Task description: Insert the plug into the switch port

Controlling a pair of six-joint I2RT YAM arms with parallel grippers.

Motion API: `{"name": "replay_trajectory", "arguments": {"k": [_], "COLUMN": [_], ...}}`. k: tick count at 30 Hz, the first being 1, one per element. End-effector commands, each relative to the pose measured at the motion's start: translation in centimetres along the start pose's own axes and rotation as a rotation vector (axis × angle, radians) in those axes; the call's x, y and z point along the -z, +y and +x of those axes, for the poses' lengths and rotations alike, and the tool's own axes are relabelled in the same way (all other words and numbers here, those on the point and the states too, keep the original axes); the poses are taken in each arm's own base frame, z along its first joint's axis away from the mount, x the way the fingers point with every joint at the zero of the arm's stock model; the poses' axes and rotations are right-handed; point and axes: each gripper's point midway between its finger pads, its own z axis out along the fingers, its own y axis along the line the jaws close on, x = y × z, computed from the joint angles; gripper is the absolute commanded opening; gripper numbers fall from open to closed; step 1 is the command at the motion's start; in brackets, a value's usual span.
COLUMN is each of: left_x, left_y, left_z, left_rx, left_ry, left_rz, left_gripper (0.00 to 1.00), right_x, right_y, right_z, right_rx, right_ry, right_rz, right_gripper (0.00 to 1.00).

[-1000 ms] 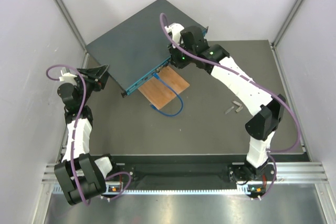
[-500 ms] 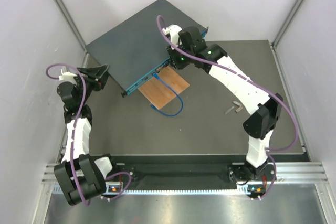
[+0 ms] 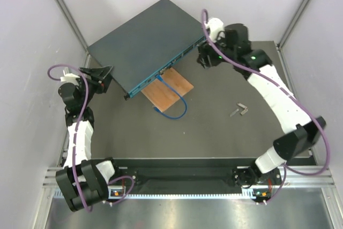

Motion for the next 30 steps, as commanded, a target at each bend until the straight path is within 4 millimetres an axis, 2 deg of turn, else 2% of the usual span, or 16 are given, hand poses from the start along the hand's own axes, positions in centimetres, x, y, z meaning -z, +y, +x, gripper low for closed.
{"name": "replay_trajectory", "arguments": {"k": [1,2,3,4,6,7,8,9,10,13,15,16,18,22,26,30], "left_x": [0.3,0.7,0.9,1.2,2.0,2.3,2.9,3.2,3.9,5.7,6.3,6.3,6.3,6.4,6.5,6.2], "left_y": [-0.6,-0.5,-0.1,0.0,0.3,0.3,0.0,-0.1,0.2,-0.6,-2.0,-1.9,-3.6,-7.1,-8.7,-10.2], "left_z": [-0.2,-0.7,-0.9,-1.0,-1.6,-1.6,-2.2,-2.4,-3.4,-5.4,-6.5,-6.6,-7.0,-5.9,-4.9,-3.3], "left_rx": [-0.083,-0.080,-0.071,-0.072,-0.073,-0.073,-0.082,-0.095,-0.092,-0.124,-0.177,-0.182,-0.283,-0.502,-0.675,-0.747], "left_ry": [-0.003,-0.016,-0.020,-0.025,-0.040,-0.041,-0.060,-0.064,-0.099,-0.183,-0.228,-0.230,-0.230,-0.139,-0.052,0.020], "left_rz": [-0.006,-0.014,-0.029,-0.036,-0.047,-0.047,-0.047,-0.050,-0.070,-0.095,-0.096,-0.113,-0.085,0.026,0.055,0.125], "left_gripper": [0.73,0.77,0.80,0.90,0.97,0.99,0.99,0.99,0.99,0.99,0.99,0.99,0.99,0.99,0.99,0.98], "right_x": [3.4,4.4,4.4,4.9,5.6,6.1,6.5,6.5,6.9,7.2,7.5,7.3,7.3,6.7,5.8,5.0], "right_y": [-1.6,-2.0,-2.4,-3.8,-4.5,-5.7,-6.3,-6.7,-7.9,-10.4,-11.6,-12.0,-12.0,-11.2,-10.3,-9.8], "right_z": [0.8,1.2,3.2,4.2,6.9,8.1,9.0,11.0,12.7,17.9,20.6,21.8,23.7,26.9,28.8,30.6], "right_rx": [0.040,0.050,0.035,0.016,0.001,-0.019,-0.009,-0.017,-0.017,-0.042,-0.066,-0.049,-0.024,0.120,0.252,0.375], "right_ry": [-0.020,-0.022,0.024,0.040,0.092,0.113,0.129,0.172,0.222,0.361,0.431,0.471,0.523,0.602,0.606,0.637], "right_rz": [0.008,0.014,0.017,0.044,0.045,0.068,0.075,0.080,0.101,0.148,0.169,0.158,0.131,-0.008,-0.143,-0.265], "right_gripper": [0.63,0.65,0.67,0.72,0.78,0.79,0.81,0.82,0.82,0.78,0.74,0.72,0.69,0.69,0.75,0.74]}}
